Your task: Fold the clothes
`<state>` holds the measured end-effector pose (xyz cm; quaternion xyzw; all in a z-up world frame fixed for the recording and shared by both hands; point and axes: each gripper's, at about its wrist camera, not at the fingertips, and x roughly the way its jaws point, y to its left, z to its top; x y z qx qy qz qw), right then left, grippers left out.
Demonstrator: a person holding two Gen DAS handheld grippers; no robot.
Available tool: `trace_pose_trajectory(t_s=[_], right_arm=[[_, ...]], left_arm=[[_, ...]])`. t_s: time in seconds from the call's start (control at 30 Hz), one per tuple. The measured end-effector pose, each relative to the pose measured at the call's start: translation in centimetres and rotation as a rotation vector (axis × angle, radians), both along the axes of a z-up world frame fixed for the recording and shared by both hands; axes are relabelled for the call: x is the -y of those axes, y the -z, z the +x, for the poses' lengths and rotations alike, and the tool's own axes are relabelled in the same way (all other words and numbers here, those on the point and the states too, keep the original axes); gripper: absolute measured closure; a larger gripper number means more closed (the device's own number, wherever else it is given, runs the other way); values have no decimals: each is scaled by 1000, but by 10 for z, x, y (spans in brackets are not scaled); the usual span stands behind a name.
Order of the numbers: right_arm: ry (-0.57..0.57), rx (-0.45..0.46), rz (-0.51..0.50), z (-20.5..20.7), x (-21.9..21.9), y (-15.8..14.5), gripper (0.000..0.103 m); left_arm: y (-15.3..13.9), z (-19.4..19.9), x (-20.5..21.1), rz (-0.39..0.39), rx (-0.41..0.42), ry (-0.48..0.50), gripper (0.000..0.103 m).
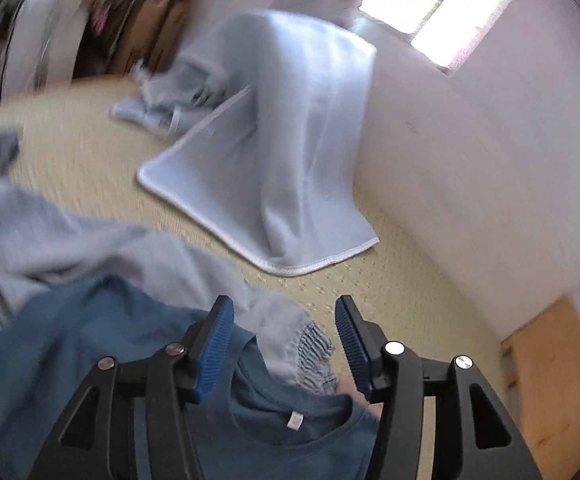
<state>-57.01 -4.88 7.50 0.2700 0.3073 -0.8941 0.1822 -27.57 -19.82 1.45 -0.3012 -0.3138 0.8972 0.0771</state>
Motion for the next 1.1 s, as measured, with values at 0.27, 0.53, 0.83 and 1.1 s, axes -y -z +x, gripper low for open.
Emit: trace_pose_trajectory(t_s=[0.27, 0.53, 0.83, 1.1], right_arm=[[58, -80, -244, 98, -94, -83, 23], [124, -152, -316, 249, -216, -146, 19], [337, -196, -438, 371, -348, -115, 9], [548, -171, -531, 406, -445, -41, 9]], left_arm=[[-19, 8, -6, -15, -53, 4, 16], [-55, 23, -64, -106, -145, 129, 16], [-70, 59, -197, -250, -176, 398, 16], [-46, 100, -336, -315, -90, 653, 16]])
